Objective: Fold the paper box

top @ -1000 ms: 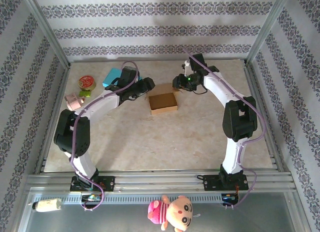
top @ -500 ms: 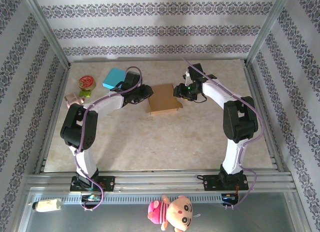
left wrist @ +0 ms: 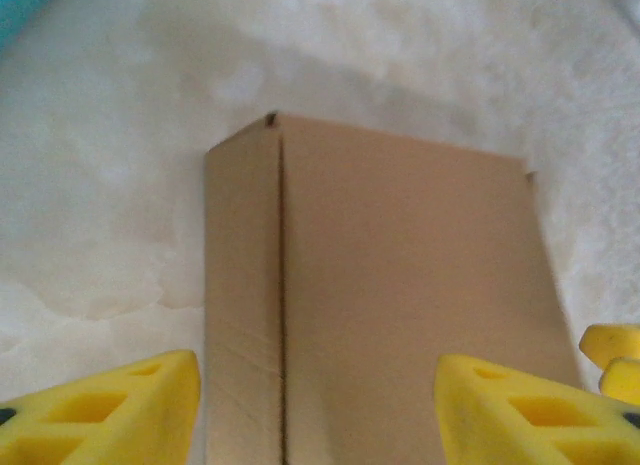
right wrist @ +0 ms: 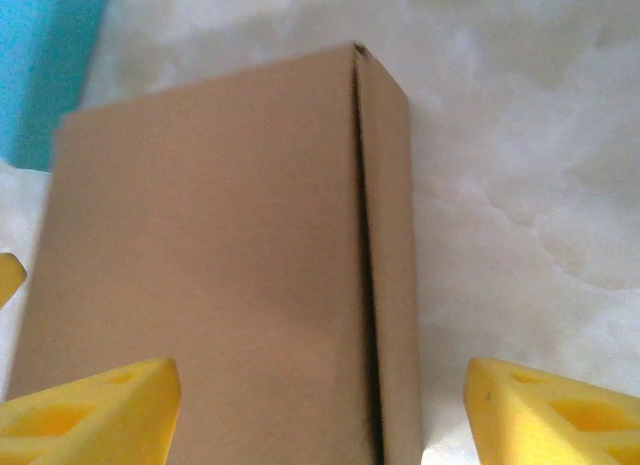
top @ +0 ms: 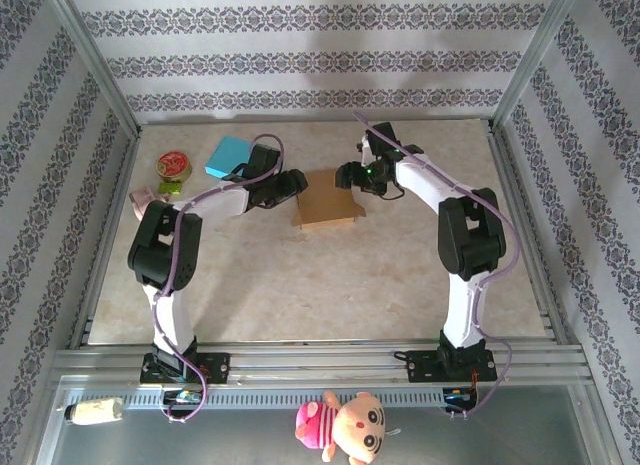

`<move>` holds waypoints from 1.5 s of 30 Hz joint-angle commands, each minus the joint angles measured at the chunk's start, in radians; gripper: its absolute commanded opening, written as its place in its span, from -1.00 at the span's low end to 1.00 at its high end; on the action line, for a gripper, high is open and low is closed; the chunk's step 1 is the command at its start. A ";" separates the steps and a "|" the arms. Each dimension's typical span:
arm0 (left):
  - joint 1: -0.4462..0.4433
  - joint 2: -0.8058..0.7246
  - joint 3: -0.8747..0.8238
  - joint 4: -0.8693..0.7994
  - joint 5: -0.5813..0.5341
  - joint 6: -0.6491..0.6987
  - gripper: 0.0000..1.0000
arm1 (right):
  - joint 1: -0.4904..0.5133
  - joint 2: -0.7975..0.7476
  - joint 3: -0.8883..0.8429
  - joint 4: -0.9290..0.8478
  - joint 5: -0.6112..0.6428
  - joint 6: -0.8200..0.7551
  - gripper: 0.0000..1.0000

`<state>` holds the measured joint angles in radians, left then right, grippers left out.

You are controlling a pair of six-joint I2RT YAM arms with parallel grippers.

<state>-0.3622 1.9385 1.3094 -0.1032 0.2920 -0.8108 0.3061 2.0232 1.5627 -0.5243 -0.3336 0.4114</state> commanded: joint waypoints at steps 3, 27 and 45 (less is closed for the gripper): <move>0.012 0.079 -0.043 0.090 0.124 -0.006 -0.22 | 0.015 0.039 -0.086 0.020 -0.022 0.008 0.21; 0.111 -0.077 -0.137 0.144 0.167 0.017 0.57 | -0.041 0.047 -0.185 0.253 -0.208 0.125 -0.46; 0.119 -0.012 -0.238 0.553 0.419 -0.147 0.75 | -0.174 0.056 -0.470 0.672 -0.462 0.270 -0.81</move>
<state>-0.2409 1.8854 1.0565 0.3126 0.6388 -0.9222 0.1501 2.0247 1.1286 0.1825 -0.7914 0.6788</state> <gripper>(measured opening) 0.872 0.093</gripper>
